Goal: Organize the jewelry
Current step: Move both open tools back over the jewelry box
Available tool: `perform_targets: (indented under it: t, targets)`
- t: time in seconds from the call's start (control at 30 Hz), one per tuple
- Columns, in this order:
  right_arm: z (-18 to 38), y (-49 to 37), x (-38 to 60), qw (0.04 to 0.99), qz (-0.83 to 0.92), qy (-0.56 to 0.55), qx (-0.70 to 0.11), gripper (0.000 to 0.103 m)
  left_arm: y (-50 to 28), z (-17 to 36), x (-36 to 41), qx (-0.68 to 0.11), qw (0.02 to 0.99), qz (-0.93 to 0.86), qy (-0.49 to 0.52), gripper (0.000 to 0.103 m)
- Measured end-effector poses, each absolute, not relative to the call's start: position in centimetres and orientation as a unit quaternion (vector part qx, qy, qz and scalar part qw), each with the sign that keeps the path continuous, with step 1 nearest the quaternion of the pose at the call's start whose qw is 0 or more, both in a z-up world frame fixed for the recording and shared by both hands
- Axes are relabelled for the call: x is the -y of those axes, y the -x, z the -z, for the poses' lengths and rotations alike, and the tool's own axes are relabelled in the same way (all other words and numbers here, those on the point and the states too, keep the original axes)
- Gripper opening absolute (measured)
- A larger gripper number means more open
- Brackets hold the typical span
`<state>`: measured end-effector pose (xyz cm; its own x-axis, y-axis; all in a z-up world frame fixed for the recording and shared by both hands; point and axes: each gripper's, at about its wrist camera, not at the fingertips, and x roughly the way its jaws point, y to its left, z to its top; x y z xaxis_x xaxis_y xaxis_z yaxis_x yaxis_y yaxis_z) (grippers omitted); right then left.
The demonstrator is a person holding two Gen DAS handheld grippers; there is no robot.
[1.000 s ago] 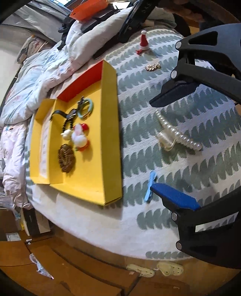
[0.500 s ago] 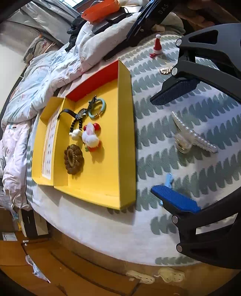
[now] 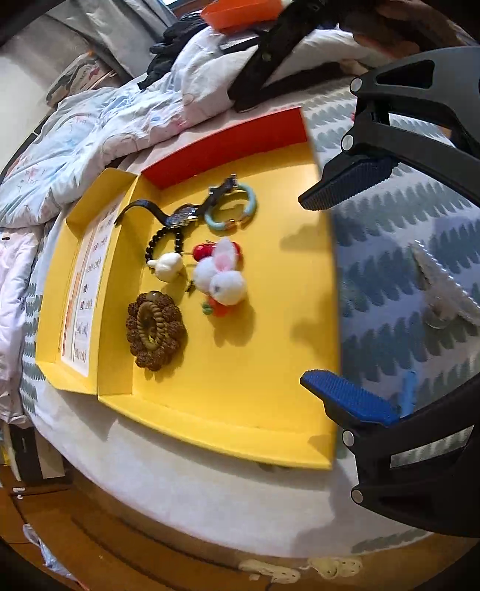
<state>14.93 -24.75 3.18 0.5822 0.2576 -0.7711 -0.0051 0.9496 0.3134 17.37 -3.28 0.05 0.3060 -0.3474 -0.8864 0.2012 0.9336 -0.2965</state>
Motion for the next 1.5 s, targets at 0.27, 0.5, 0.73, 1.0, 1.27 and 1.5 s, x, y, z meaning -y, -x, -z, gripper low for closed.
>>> perform_targets:
  t: [0.27,0.5,0.73,1.0,1.27,1.5]
  targets:
    - [-1.5,-18.9,23.7,0.873,-0.061,-0.127,-0.468,0.058,-21.0,2.7,5.4,-0.592,0.789,0.162,0.028,0.087]
    - [-0.6,-19.2,25.8,0.873,-0.045,-0.152,-0.462,0.058,-22.4,3.9,6.2,-0.602,0.783,0.156,0.015,0.087]
    - [0.2,-20.1,24.6,0.868,-0.055,-0.144,-0.472,0.058,-23.4,5.2,5.9,-0.615,0.775,0.144,0.015,0.087]
    - [1.0,-21.2,22.4,0.859,-0.071,-0.131,-0.489,0.058,-24.8,6.2,3.7,-0.621,0.772,0.126,0.036,0.087]
    - [3.3,-23.8,19.8,0.831,-0.064,-0.104,-0.543,0.058,-25.1,6.3,2.1,-0.618,0.778,0.108,0.037,0.081]
    - [4.2,-25.0,19.5,0.824,-0.066,-0.068,-0.559,0.058,-25.6,6.1,0.9,-0.621,0.776,0.104,0.043,0.074]
